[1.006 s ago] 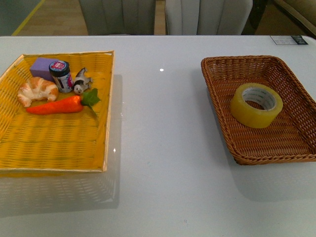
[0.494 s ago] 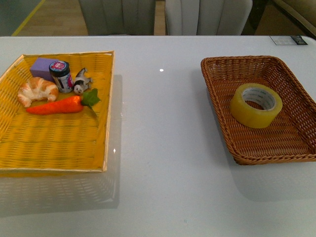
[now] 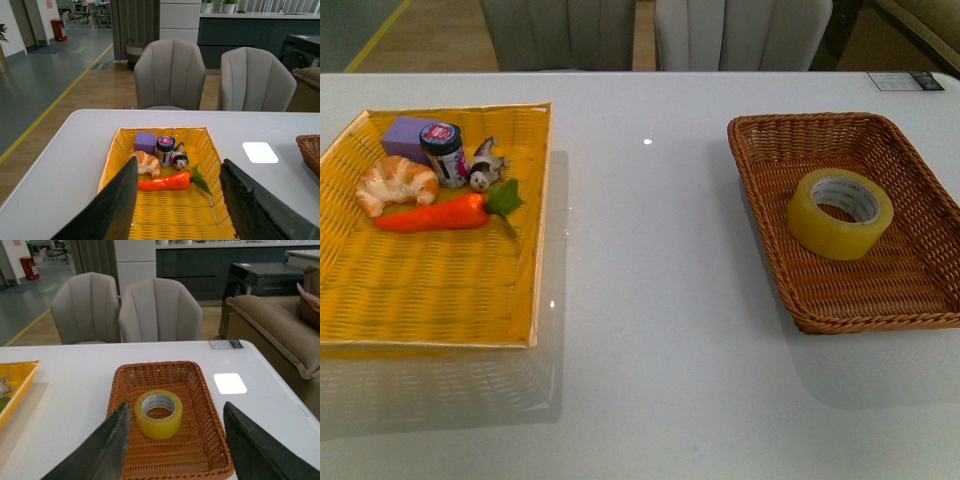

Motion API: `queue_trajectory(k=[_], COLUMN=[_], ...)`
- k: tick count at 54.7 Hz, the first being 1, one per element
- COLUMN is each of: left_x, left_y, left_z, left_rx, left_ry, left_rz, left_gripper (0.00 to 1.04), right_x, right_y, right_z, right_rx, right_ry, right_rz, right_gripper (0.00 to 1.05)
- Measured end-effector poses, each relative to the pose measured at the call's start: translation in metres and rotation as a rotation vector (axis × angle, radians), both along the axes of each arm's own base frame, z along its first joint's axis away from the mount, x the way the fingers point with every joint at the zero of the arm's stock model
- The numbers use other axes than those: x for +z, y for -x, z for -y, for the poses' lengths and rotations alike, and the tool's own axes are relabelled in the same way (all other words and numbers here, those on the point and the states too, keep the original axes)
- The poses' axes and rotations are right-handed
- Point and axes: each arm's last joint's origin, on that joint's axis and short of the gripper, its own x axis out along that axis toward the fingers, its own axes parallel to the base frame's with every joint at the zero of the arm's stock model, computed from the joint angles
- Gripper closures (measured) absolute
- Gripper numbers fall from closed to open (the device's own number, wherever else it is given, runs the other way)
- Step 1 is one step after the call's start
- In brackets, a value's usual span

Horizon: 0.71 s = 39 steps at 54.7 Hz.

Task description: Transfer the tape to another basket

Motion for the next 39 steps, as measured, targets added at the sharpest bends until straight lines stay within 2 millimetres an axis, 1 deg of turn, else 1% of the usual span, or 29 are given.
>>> queue_trajectory(k=[5, 6, 8, 9, 10, 11, 14, 16, 39], left_x=[0.0, 0.0, 0.0, 0.0, 0.0, 0.0, 0.0, 0.0, 0.0], left_y=[0.0, 0.0, 0.0, 0.0, 0.0, 0.0, 0.0, 0.0, 0.0], left_z=[0.0, 0.0, 0.0, 0.0, 0.0, 0.0, 0.0, 0.0, 0.0], left_rx=[0.0, 0.0, 0.0, 0.0, 0.0, 0.0, 0.0, 0.0, 0.0], left_ry=[0.0, 0.0, 0.0, 0.0, 0.0, 0.0, -0.002, -0.002, -0.002], left_rz=[0.0, 0.0, 0.0, 0.0, 0.0, 0.0, 0.0, 0.0, 0.0], left_gripper=[0.31, 0.29, 0.22, 0.17, 0.12, 0.09, 0.09, 0.1, 0.09], right_x=[0.0, 0.0, 0.0, 0.0, 0.0, 0.0, 0.0, 0.0, 0.0], right_y=[0.0, 0.0, 0.0, 0.0, 0.0, 0.0, 0.0, 0.0, 0.0], right_z=[0.0, 0.0, 0.0, 0.0, 0.0, 0.0, 0.0, 0.0, 0.0], right_rx=[0.0, 0.0, 0.0, 0.0, 0.0, 0.0, 0.0, 0.0, 0.0], right_ry=[0.0, 0.0, 0.0, 0.0, 0.0, 0.0, 0.0, 0.0, 0.0], right_rz=[0.0, 0.0, 0.0, 0.0, 0.0, 0.0, 0.0, 0.0, 0.0], right_gripper=[0.23, 0.22, 0.15, 0.1, 0.07, 0.08, 0.09, 0.09, 0.09])
